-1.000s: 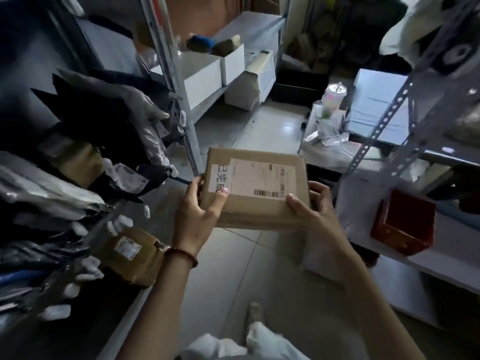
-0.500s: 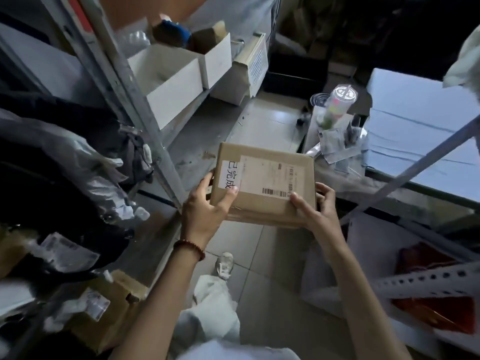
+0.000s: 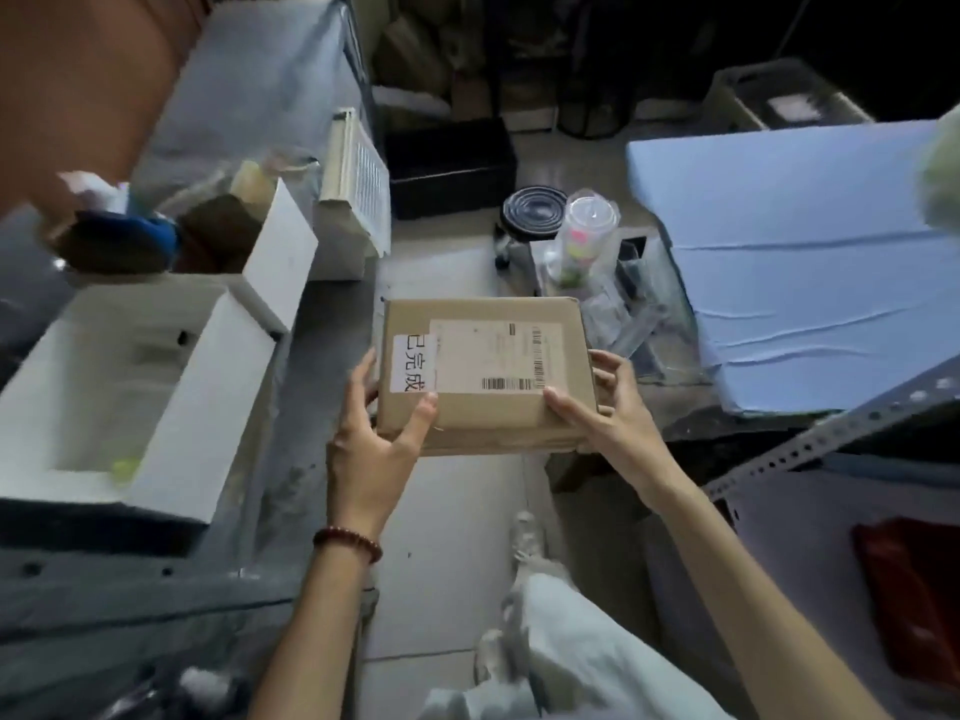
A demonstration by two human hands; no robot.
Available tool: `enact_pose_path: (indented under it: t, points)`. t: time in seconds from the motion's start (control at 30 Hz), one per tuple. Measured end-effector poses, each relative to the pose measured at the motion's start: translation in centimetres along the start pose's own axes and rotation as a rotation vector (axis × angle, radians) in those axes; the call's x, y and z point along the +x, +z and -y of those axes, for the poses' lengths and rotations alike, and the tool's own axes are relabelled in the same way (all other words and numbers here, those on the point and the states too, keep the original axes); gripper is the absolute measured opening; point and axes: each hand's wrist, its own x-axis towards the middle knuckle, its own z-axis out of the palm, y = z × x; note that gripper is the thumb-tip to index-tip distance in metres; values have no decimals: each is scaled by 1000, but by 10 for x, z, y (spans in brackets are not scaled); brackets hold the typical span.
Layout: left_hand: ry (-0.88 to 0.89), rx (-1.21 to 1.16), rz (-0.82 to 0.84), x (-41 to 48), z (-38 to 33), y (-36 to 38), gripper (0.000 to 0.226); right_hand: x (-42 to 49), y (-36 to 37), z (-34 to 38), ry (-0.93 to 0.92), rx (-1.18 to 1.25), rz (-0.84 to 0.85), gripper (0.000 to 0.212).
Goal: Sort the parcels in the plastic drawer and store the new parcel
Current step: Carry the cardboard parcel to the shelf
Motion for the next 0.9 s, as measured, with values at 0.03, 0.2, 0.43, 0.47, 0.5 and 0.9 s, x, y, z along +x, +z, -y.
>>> enact_pose_path:
  t: [0.03, 0.2, 0.43, 0.47, 0.5, 0.9]
  points:
    - [8, -14, 4, 18, -4, 5, 64, 17, 1, 4, -5, 7, -11, 74]
    - [29, 10, 16, 131, -20, 32, 68, 124, 5, 21, -1, 63, -14, 74]
    - [14, 15, 19, 278, -61, 61, 62, 278, 8, 71, -18, 80, -13, 59]
    - [22, 14, 9, 299, -67, 64, 62, 298, 9, 78, -19, 97, -6, 59]
    - [32, 23, -4, 319, -71, 66, 61, 317, 12, 85, -26, 115, 0, 58]
    - [-19, 142, 225, 535, -73, 64, 87, 505, 69, 127, 26, 110, -35, 62]
